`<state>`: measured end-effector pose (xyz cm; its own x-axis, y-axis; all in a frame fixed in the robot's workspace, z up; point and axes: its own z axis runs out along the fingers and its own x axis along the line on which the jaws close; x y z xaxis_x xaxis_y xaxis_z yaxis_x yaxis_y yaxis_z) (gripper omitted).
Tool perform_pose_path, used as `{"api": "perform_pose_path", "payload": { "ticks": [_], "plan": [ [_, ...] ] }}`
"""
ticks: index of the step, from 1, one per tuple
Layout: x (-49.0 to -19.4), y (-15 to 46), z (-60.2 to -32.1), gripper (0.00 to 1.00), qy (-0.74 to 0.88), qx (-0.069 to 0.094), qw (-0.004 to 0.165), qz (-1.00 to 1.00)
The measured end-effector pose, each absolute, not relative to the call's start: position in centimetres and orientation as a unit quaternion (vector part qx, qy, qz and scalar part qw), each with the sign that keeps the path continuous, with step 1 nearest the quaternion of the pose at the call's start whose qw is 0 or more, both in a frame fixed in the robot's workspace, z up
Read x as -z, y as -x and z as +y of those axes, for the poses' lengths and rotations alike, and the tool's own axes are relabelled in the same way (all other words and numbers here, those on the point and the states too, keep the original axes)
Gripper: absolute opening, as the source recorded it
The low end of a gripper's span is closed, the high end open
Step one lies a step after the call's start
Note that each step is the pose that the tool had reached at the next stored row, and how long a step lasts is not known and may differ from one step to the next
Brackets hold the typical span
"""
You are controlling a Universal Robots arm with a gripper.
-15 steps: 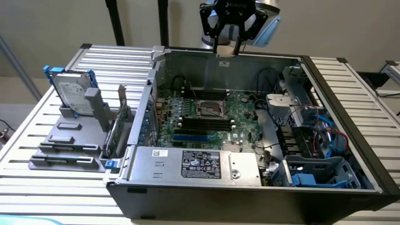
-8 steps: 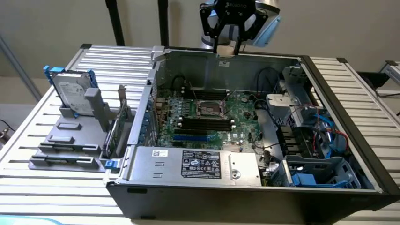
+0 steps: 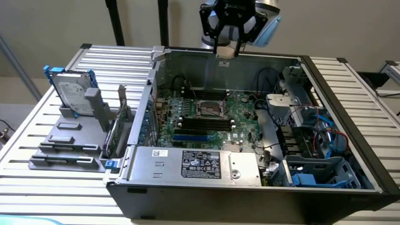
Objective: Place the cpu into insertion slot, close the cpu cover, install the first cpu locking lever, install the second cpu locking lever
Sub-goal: 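Place the cpu into insertion slot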
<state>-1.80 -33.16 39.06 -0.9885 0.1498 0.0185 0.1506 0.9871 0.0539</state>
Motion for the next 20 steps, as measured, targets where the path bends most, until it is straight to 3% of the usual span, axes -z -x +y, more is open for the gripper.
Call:
{"api": "perform_pose_path", "payload": {
  "ticks": [20],
  "plan": [
    [-36.9,1.8,-33.2,0.55,0.254,0.028,0.004,-0.967]
  ]
}}
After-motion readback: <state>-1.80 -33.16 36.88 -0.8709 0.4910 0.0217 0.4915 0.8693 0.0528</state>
